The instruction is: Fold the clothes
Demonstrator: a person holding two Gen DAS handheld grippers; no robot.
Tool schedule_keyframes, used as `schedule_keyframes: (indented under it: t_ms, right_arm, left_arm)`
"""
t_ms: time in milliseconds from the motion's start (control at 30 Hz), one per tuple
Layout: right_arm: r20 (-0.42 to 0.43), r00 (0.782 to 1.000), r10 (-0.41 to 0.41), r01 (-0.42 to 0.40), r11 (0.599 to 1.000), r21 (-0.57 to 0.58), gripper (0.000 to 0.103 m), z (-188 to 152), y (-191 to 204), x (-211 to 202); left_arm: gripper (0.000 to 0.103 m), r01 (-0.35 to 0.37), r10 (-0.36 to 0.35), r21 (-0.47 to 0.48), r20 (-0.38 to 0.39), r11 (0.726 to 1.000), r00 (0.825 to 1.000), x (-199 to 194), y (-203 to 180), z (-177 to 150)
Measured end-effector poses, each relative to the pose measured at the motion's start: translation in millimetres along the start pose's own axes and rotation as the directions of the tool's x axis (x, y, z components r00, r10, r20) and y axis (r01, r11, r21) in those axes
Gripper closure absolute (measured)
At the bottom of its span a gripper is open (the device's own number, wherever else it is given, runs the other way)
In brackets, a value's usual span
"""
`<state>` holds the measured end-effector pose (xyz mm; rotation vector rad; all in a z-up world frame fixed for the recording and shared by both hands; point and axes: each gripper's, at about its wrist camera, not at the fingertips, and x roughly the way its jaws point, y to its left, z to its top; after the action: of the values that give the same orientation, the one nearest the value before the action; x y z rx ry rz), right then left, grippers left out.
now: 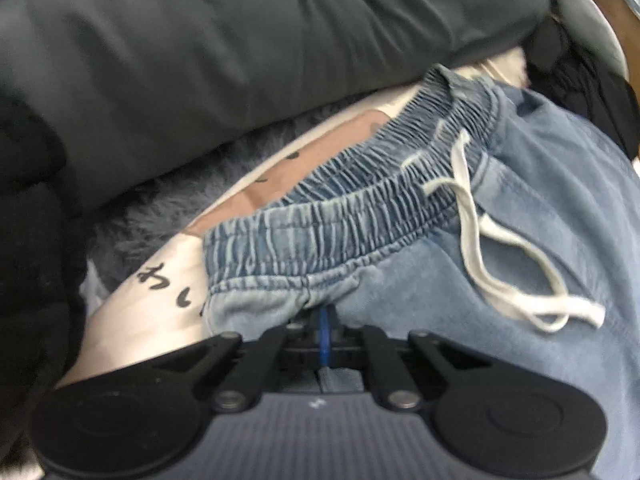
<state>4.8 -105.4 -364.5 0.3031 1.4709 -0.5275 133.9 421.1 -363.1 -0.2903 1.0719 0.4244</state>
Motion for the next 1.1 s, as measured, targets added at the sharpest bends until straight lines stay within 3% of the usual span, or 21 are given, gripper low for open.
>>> schedule_keyframes:
  t_ms: [67, 300, 433, 633, 900, 1100]
  right_arm:
    - [0.006, 1.000, -0.002, 0.002, 1.000, -0.001, 0.053, 0, 2, -4]
    - [0.073, 0.997, 0.035, -0.035, 0.999, 0.005, 0.053, 15, 15, -26]
    - [0.096, 0.994, 0.053, -0.051, 0.999, -0.015, 0.053, 22, 23, -33]
    - [0.135, 0.988, 0.075, -0.074, 0.997, -0.015, 0.053, 38, 30, -40]
    - [0.193, 0.975, 0.112, -0.111, 0.994, -0.017, 0.053, 70, 52, -42]
    - [0.244, 0.961, 0.128, -0.124, 0.992, -0.032, 0.053, 99, 66, -42]
  left_arm:
    - [0.099, -0.005, 0.004, -0.054, -0.007, 0.999, 1.000, -11, 1, 3]
    - [0.095, 0.072, -0.074, 0.031, 0.065, 0.997, 0.995, -36, -33, 16]
    - [0.088, 0.144, -0.151, 0.068, 0.103, 0.987, 0.983, -37, -57, 27]
    - [0.087, 0.208, -0.229, 0.156, 0.126, 0.965, 0.965, -21, -101, 55]
    - [0.087, 0.264, -0.288, 0.190, 0.112, 0.945, 0.951, 0, -145, 80]
    - [0.086, 0.299, -0.326, 0.278, 0.052, 0.913, 0.944, 27, -179, 81]
